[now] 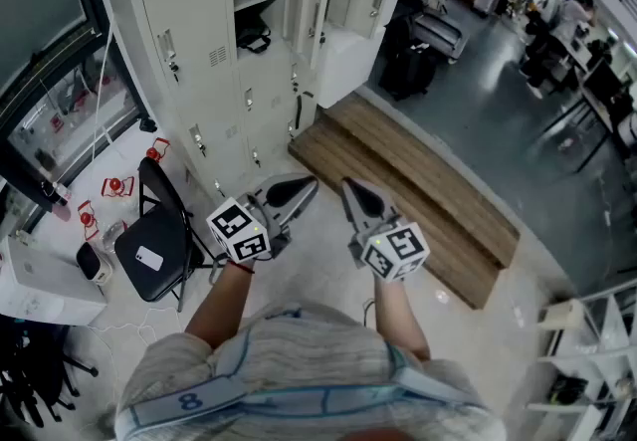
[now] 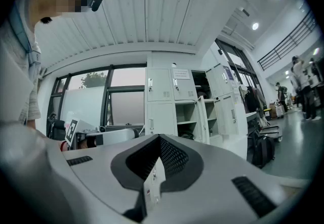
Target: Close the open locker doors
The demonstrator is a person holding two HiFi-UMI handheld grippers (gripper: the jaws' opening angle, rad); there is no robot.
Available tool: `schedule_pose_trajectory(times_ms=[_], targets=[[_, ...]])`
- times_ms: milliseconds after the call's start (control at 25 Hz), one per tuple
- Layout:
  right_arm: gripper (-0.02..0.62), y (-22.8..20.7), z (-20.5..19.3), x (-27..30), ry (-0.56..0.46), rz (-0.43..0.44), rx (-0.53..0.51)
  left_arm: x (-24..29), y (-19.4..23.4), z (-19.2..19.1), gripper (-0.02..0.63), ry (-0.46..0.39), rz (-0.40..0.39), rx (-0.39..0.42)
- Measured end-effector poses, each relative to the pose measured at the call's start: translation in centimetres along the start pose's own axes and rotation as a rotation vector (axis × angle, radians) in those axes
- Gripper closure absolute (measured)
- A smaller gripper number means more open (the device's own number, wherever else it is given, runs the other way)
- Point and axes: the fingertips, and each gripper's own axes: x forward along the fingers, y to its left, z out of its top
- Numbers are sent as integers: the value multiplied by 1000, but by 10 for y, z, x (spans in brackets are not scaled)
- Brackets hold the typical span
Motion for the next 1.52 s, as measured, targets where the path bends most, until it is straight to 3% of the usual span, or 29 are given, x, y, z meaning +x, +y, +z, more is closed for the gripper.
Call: schedule_pose_trajectory(times_ms=[600, 800, 1240, 1520], targets=[[594, -1, -8, 6, 22, 11, -19, 6, 3, -3, 601, 12, -13, -19], [594, 6, -3, 13, -24, 49, -26, 0, 14, -3, 601, 1, -3, -22], [592, 3, -20, 33, 2, 12, 9, -34, 44, -3, 601, -3, 54, -40], [592, -16, -20, 50, 5, 1, 24, -21, 61, 0, 601, 12, 35, -37]])
